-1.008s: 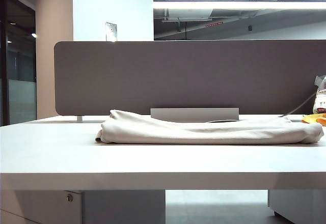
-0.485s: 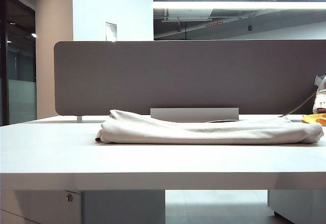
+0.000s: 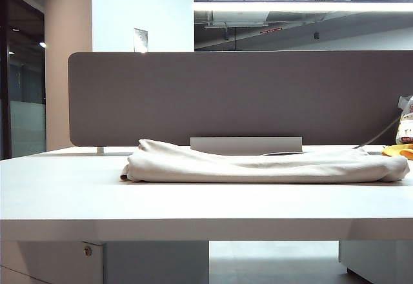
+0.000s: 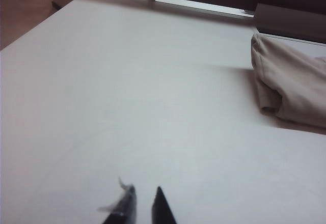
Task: Fold the bottom side of the T-shirt horizontally towards the center, about one-third of the way, then fold the sleeve back towards the center, creating a straight line along the edge of the T-shirt, and finally fold the bottom of the T-shirt up towards the top, creating a neat rectangle.
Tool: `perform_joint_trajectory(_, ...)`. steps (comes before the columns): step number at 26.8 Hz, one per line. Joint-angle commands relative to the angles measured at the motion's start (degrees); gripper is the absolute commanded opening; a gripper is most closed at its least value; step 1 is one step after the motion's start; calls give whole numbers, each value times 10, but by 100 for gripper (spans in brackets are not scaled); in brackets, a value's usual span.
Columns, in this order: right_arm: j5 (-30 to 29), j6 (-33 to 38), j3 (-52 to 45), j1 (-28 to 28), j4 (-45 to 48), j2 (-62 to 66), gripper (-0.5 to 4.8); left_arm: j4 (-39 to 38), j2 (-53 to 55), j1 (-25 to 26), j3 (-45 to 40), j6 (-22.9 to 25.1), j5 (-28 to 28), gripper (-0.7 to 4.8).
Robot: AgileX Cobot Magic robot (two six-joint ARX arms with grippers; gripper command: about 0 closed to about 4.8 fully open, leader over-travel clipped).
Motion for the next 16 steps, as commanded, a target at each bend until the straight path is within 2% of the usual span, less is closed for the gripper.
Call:
perform_joint_trajectory(1, 1, 2, -2, 1, 9, 0, 0, -7, 0, 0, -4, -4, -6, 50)
perform_joint_trajectory(4, 1, 2, -2, 1, 9, 0, 0, -9, 0, 0, -4, -4, -22, 50)
perform_joint_trajectory(14, 1, 2, -2, 1, 9, 0, 0, -6, 0, 0, -4, 1, 4, 50)
perform_joint_trajectory(16, 1, 2, -2, 1, 9, 0, 0, -5, 0, 0, -4, -13, 4, 50)
